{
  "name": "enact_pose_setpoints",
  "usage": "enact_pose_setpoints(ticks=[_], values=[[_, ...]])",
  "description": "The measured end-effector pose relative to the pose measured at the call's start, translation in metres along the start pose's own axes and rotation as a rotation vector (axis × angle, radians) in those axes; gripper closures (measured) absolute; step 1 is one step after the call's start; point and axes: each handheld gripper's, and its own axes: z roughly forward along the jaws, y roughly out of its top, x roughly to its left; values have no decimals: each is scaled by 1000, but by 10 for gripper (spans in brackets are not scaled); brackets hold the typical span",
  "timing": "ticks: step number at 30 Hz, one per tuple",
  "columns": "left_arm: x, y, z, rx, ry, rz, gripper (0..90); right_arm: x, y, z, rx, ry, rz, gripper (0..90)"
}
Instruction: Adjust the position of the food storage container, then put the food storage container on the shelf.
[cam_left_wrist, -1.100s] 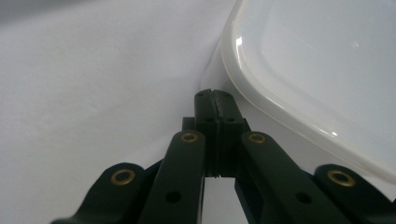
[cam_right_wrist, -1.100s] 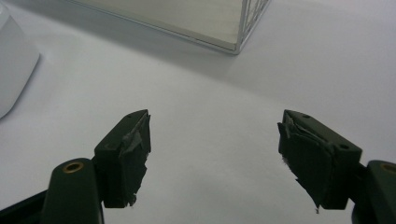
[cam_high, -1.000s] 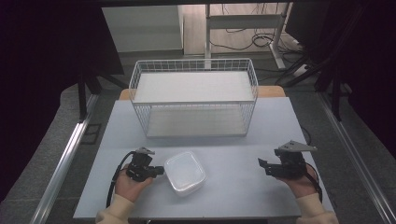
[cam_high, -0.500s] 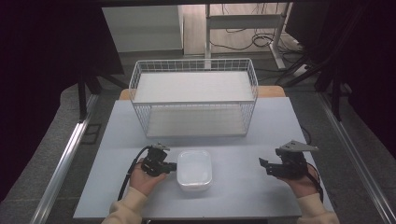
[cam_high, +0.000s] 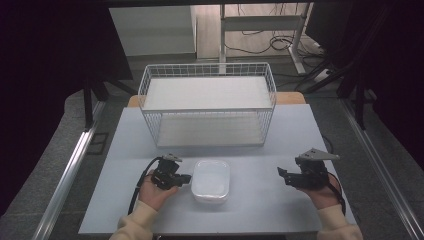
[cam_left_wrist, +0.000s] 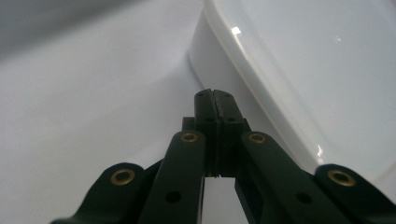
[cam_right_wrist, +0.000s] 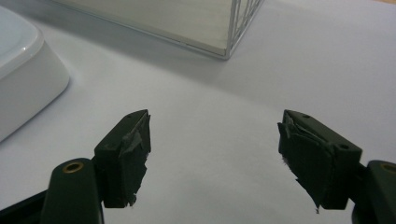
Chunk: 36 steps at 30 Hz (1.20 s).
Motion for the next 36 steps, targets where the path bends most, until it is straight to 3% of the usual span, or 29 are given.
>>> enact_pose_setpoints(ticks=[1,3,4,6,7,8,9,11,12,20,28,36], values=[[2,-2,-4,-22,-4,-20,897,0,1,1,-2,4,0,252],[5,-6,-11,-44,4,-18,896,0,2,4,-4,18,-5,252],[7,-8,-18,-80,2,-25,858,0,4,6,-5,28,-6,252],[9,-9,-25,-143,5,-48,714,1,4,9,-5,42,-5,252],[9,-9,-25,-143,5,-48,617,1,4,9,-5,42,-5,252],[9,-9,-30,-176,22,-60,617,2,5,10,-3,51,-6,251],[8,-9,-36,-223,50,-68,462,5,4,13,0,69,-9,248],[8,-9,-39,-239,50,-71,427,6,4,13,-1,78,-11,246],[9,-8,-43,-255,40,-87,349,9,5,13,-5,98,-15,243],[13,-9,-48,-283,38,-116,290,15,5,8,-35,144,-10,230],[6,-4,-53,-303,-4,-99,274,22,7,1,-65,166,20,219],[6,-3,-49,-282,-27,-92,282,33,9,4,-70,215,65,247]])
